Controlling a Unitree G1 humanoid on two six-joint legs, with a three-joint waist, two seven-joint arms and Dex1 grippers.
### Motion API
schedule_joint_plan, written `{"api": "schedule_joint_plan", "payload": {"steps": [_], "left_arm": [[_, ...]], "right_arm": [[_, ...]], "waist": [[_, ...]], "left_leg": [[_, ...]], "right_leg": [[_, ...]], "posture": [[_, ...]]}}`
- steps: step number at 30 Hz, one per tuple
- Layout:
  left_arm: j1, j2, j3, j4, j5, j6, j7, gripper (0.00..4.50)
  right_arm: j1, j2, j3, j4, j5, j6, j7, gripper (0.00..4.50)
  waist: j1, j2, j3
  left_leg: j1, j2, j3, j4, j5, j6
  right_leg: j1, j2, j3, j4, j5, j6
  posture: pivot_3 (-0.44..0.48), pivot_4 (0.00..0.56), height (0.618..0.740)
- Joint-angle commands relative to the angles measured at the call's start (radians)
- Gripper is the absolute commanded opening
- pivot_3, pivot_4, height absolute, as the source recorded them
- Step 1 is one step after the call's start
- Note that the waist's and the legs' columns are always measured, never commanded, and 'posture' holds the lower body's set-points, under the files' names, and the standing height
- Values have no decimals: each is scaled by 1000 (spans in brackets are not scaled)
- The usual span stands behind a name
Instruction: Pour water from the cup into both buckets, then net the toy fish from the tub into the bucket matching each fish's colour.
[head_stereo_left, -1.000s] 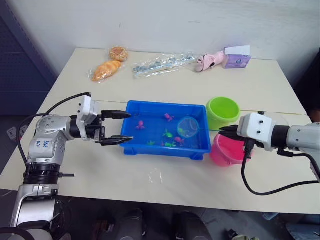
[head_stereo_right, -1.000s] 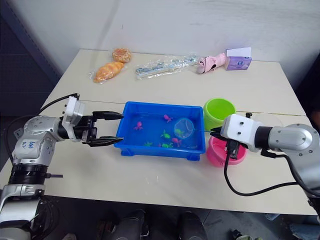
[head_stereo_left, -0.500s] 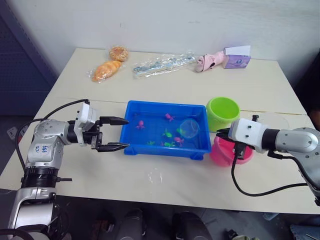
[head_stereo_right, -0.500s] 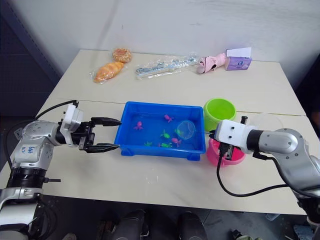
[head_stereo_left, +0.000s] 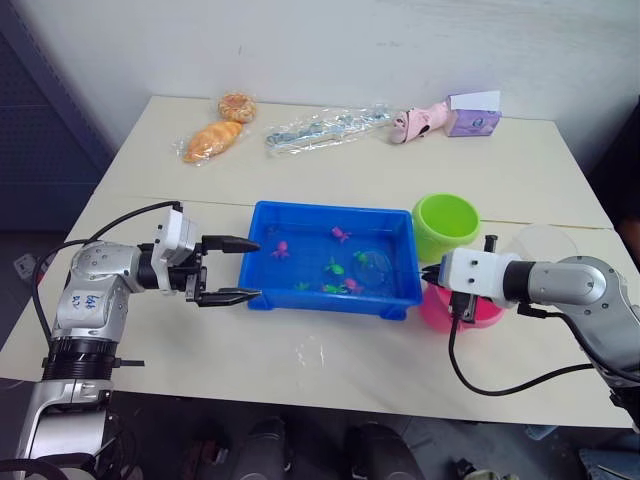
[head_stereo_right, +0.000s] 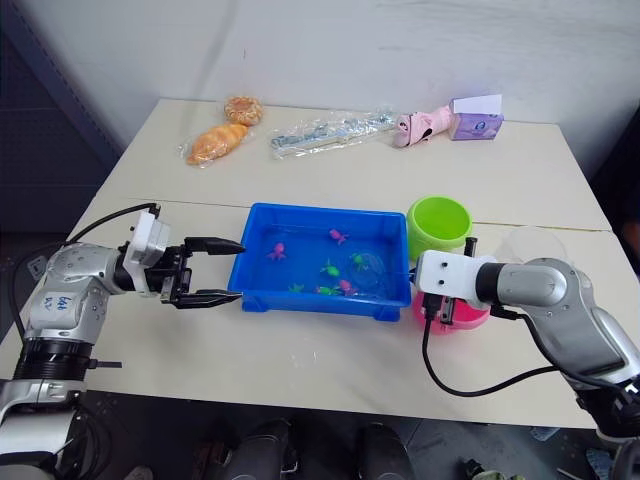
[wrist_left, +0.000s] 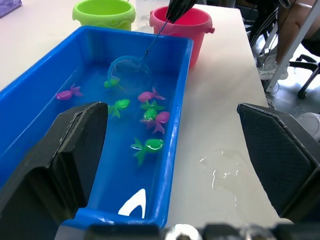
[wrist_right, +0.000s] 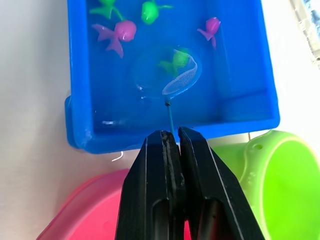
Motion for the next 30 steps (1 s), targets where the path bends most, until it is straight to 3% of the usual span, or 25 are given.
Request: {"api": "schedule_joint_plan", "payload": {"steps": [1, 17, 27, 30], "left_arm": [[-5, 11, 1, -31, 0, -2, 7, 4457], [-5, 10, 0, -17, 10, -20, 17, 4457], [-22, -4, -2, 17, 19, -59, 21, 4457], [-39, -18, -2, 17, 4, -50, 22, 4457]], "right_arm": [[-10, 5, -18, -55, 49, 52, 36, 0], [-24, 69, -86, -144, 239, 345, 2, 0], [3, 8, -193, -177, 325, 417, 23, 0], [23, 15, -292, -199, 411, 470, 22, 0]], "waist": [[0, 0, 0], [0, 0, 0], [0, 0, 0], [1, 0, 0]], "left_leg": [[0, 0, 0, 0, 0, 0], [0, 0, 0, 0, 0, 0], [0, 0, 0, 0, 0, 0], [0, 0, 0, 0, 0, 0]], "right_leg": [[0, 0, 0, 0, 0, 0], [0, 0, 0, 0, 0, 0], [0, 0, 0, 0, 0, 0], [0, 0, 0, 0, 0, 0]], "posture": [[0, 150, 740], [0, 150, 740], [0, 150, 740], [0, 150, 740]]}}
